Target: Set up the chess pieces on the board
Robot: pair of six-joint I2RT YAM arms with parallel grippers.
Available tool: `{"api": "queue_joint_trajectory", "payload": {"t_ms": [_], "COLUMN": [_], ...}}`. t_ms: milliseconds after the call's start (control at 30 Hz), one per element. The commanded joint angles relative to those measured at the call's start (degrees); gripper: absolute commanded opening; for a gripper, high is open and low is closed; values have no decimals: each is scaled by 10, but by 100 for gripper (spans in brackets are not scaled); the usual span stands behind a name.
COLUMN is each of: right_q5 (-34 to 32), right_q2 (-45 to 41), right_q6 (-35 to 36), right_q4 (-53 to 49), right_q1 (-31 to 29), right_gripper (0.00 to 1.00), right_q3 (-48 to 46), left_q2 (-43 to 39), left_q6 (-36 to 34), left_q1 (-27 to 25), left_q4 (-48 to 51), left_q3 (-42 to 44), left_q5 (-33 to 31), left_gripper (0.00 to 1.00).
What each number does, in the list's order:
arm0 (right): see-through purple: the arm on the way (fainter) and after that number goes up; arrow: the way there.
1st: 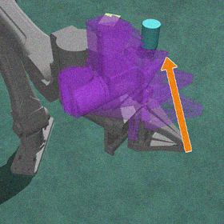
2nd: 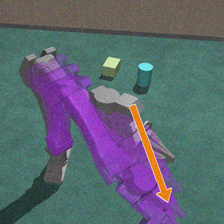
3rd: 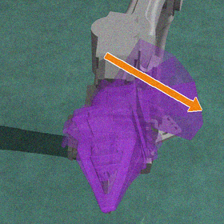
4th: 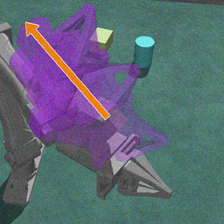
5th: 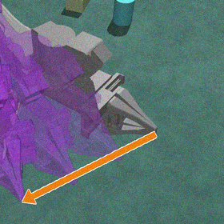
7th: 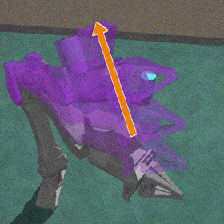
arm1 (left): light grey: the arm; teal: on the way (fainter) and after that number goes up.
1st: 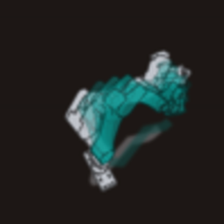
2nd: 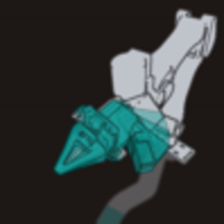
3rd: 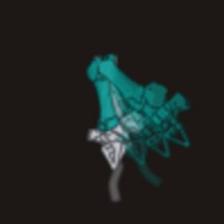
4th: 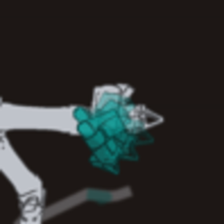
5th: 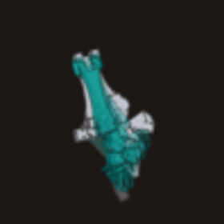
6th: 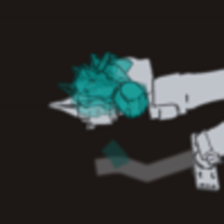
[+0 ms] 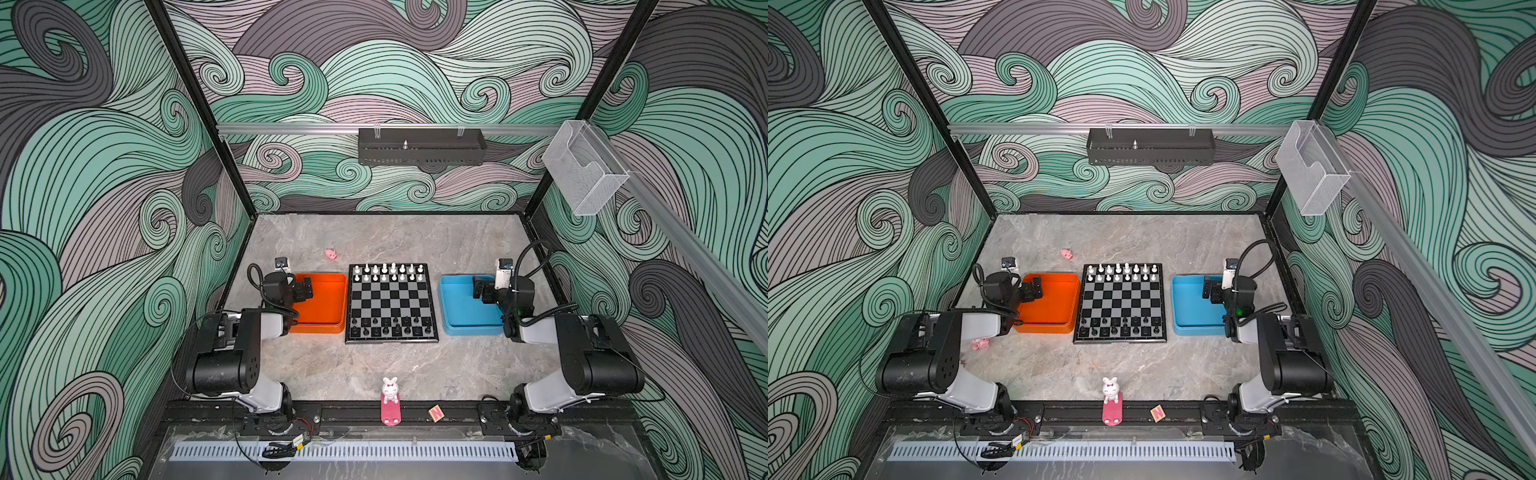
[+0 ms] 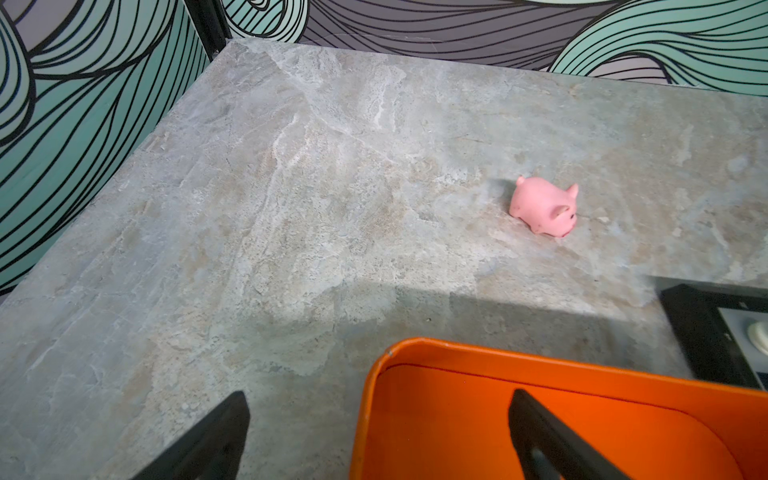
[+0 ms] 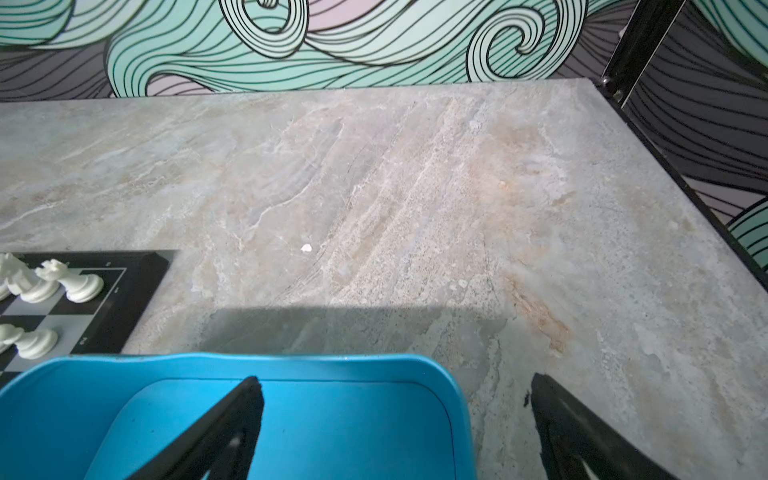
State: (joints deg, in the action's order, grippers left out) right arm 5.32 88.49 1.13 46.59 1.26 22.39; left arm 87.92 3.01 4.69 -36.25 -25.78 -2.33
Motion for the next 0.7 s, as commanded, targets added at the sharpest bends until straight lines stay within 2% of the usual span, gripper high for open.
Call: {"api": "queue_joint_trajectory", "payload": {"t_ms": [0, 667], "right_q5": [10, 9], "right_q2": [-2, -2], "right_q6": [4, 4], "right_q4": [24, 24], "right_q1": [0, -1], "right_gripper": [100, 100], "right_q3": [7, 7], "left_q2": [-5, -4], "left_q6": [-5, -5], "left_q1": [-4, -4], "left_q4": [-14, -13], "left_q3": [-14, -14], "left_q5": [5, 6], "left_gripper": [99, 99]}}
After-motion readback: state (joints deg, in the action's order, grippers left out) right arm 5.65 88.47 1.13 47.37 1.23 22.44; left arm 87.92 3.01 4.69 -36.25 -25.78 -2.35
